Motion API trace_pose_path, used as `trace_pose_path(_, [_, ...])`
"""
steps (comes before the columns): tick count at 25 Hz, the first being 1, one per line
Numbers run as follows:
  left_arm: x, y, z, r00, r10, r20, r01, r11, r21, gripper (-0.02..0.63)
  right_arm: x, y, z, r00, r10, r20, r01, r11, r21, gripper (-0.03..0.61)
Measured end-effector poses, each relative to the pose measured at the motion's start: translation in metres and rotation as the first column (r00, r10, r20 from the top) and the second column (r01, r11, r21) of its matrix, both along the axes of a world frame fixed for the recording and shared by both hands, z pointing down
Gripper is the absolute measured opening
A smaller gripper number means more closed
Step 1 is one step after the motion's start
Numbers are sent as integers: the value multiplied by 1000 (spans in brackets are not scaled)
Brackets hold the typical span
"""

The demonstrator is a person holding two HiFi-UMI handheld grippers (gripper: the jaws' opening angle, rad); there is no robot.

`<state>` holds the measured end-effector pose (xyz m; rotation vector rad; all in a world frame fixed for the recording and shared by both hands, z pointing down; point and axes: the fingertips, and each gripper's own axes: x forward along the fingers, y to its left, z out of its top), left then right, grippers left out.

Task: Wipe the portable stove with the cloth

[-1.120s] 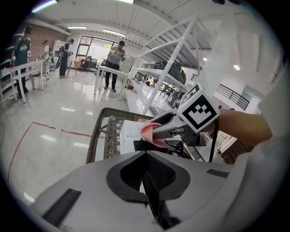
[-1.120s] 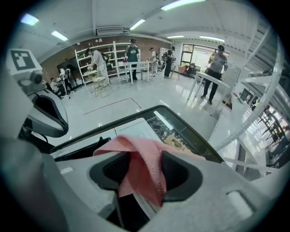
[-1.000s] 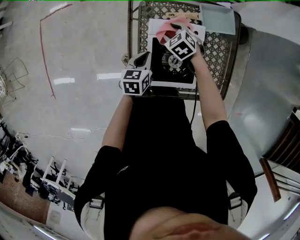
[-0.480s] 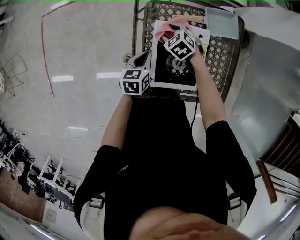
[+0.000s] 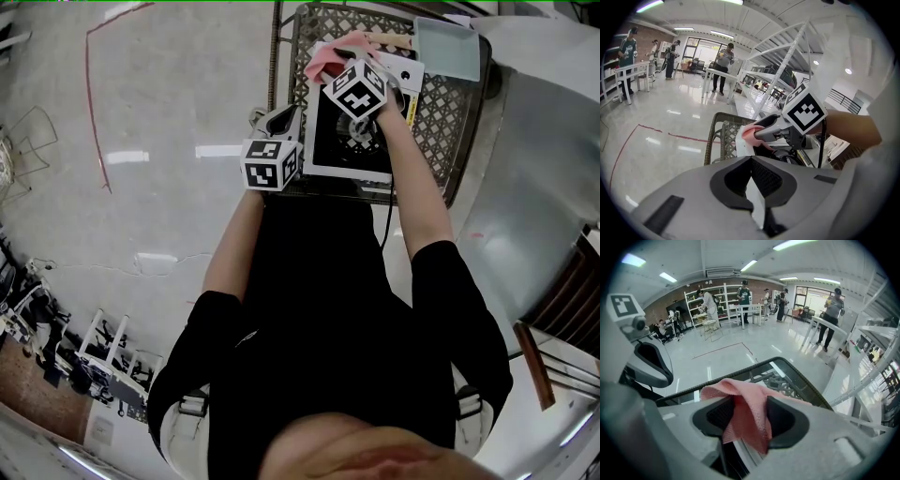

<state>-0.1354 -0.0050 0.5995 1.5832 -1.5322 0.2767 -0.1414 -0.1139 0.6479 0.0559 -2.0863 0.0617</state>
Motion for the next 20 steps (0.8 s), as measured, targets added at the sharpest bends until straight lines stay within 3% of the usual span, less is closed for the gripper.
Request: trace_pose_path(20, [2, 4, 0, 1000, 18, 5, -18, 1000, -5, 0, -7, 4, 1, 998, -55, -27, 56, 998, 10, 202])
